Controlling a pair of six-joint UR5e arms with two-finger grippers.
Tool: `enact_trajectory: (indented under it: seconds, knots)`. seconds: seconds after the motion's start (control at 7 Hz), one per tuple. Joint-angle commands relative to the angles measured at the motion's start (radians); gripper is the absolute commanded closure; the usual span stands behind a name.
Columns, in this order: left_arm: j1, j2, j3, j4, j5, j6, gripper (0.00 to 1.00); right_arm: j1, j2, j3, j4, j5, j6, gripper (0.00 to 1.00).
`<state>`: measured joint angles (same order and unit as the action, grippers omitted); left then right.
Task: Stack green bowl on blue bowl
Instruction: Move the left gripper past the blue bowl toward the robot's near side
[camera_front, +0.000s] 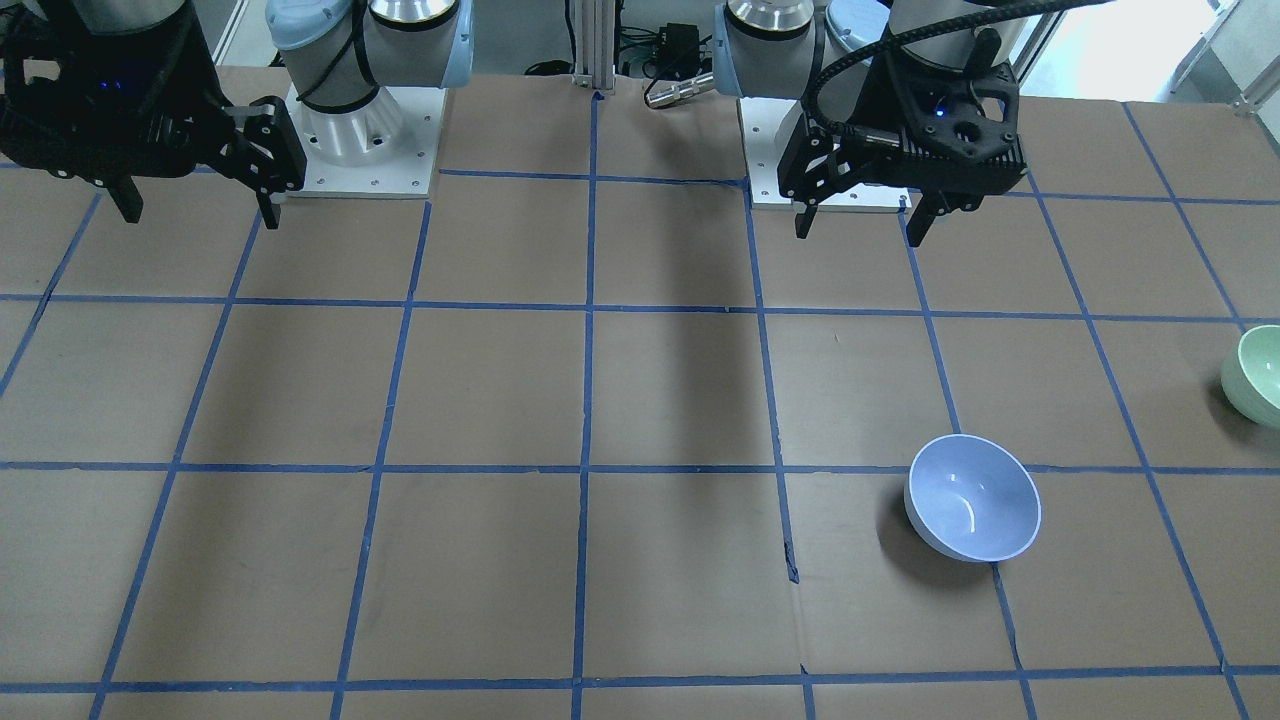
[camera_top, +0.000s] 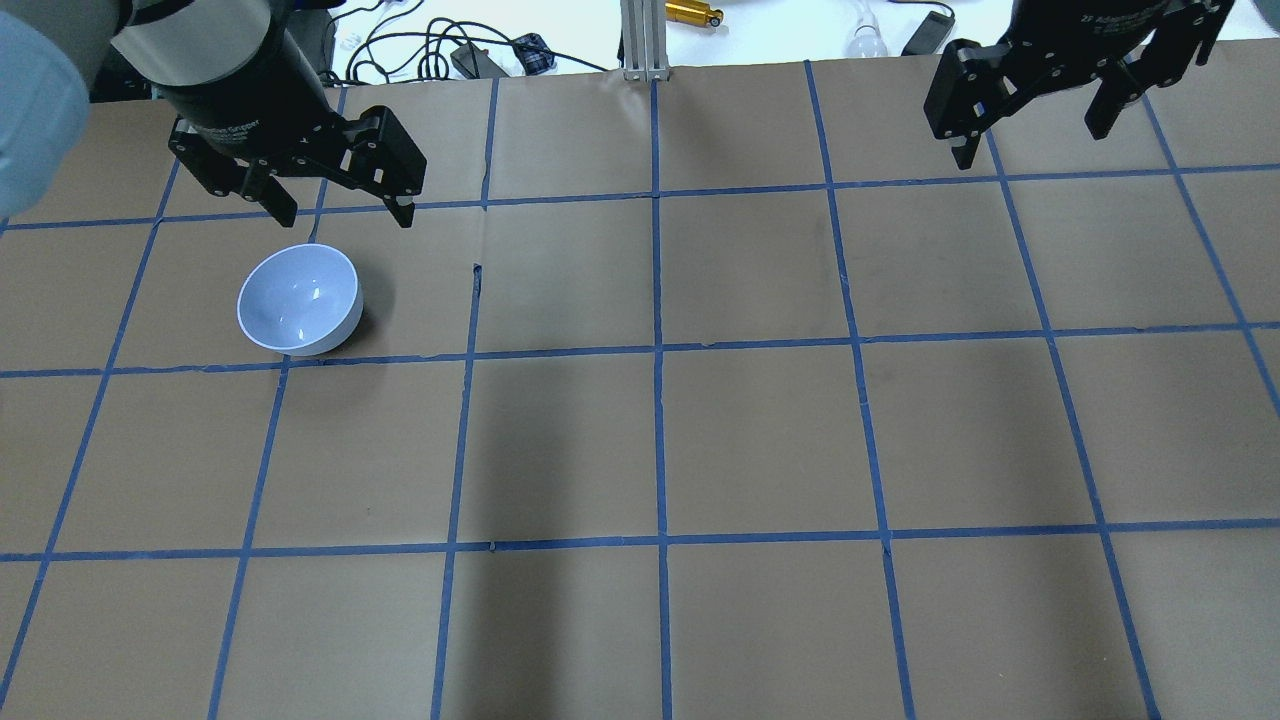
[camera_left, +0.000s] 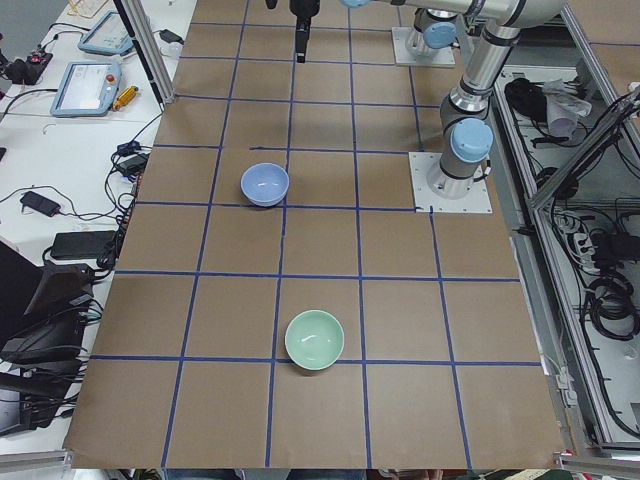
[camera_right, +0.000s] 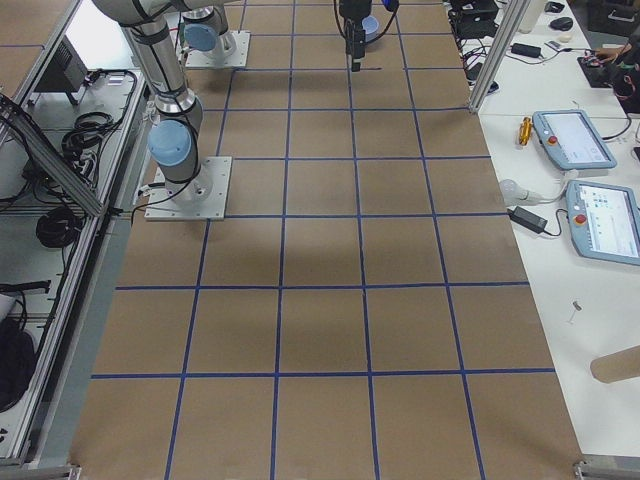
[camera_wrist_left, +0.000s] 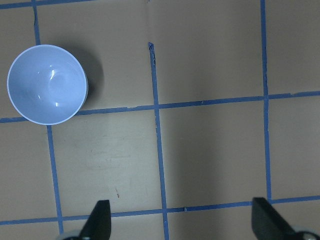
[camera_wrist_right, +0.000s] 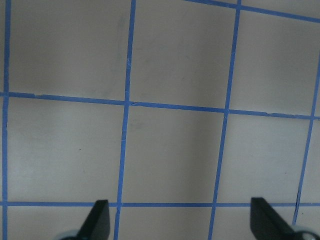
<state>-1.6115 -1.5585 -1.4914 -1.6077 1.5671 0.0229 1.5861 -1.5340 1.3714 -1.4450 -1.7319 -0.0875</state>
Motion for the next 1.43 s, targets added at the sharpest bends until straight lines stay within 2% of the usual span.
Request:
enact_trajectory:
  seconds: [0.0, 0.14, 0.71, 0.86, 1.29]
  knots:
    - [0.001, 0.002, -0.001, -0.018, -0.010, -0.003, 0.00, 0.000, 0.000, 0.000, 0.000, 0.000, 0.000, 0.00]
    - [-0.001, 0.000, -0.006, -0.017, -0.028, -0.005, 0.00, 0.000, 0.000, 0.000, 0.000, 0.000, 0.000, 0.00]
    - [0.008, 0.012, -0.013, -0.018, 0.007, 0.029, 0.00, 0.000, 0.000, 0.000, 0.000, 0.000, 0.000, 0.00]
    - [0.051, 0.012, -0.013, -0.012, 0.005, 0.177, 0.01, 0.000, 0.000, 0.000, 0.000, 0.000, 0.000, 0.00]
    - [0.226, 0.017, -0.021, -0.029, 0.007, 0.429, 0.00, 0.000, 0.000, 0.000, 0.000, 0.000, 0.000, 0.00]
